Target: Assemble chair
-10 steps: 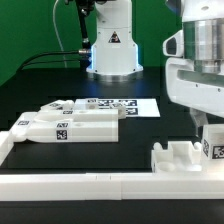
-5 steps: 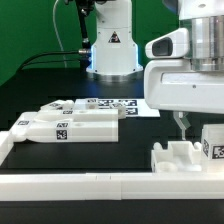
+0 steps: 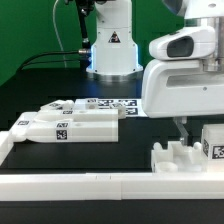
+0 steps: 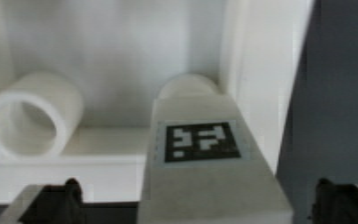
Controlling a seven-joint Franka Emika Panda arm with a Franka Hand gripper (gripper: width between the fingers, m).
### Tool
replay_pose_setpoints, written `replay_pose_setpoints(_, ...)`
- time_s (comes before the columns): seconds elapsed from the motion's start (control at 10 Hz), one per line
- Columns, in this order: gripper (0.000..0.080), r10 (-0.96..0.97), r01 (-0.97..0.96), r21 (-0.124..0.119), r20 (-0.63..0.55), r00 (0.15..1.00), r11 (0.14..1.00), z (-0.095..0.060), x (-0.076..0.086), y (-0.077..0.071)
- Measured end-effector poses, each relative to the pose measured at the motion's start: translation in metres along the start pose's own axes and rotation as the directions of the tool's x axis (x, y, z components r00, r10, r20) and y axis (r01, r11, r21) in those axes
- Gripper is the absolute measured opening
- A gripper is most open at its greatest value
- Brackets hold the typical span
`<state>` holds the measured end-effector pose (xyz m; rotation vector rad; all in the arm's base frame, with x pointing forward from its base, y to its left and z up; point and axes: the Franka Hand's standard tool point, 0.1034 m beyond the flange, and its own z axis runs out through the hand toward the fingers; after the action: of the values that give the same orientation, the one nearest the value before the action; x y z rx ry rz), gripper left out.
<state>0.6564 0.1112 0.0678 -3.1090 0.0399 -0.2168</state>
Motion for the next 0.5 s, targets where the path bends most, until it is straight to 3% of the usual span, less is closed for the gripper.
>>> replay_pose_setpoints(0.1,0.0545,0.067,-0.067,0.002,0.0,0.998,0.998,0.0,-0.0001,-0.0004)
replay_pose_setpoints(0.2,0.0367,0.133,-0.133,0.002,0.0,0.991,0.991,0.0001,-0.0001,-0.0005)
replay_pose_setpoints(0.3,0.0282,0.186,-0.186,0.002,0.0,0.982,0.982,0.0001,-0.0002,-0.0007)
replay_pose_setpoints(0.5,0.0282,0.444,-0.444,-0.004,-0.003,0.896,0.896,0.0002,-0.0005,0.0003)
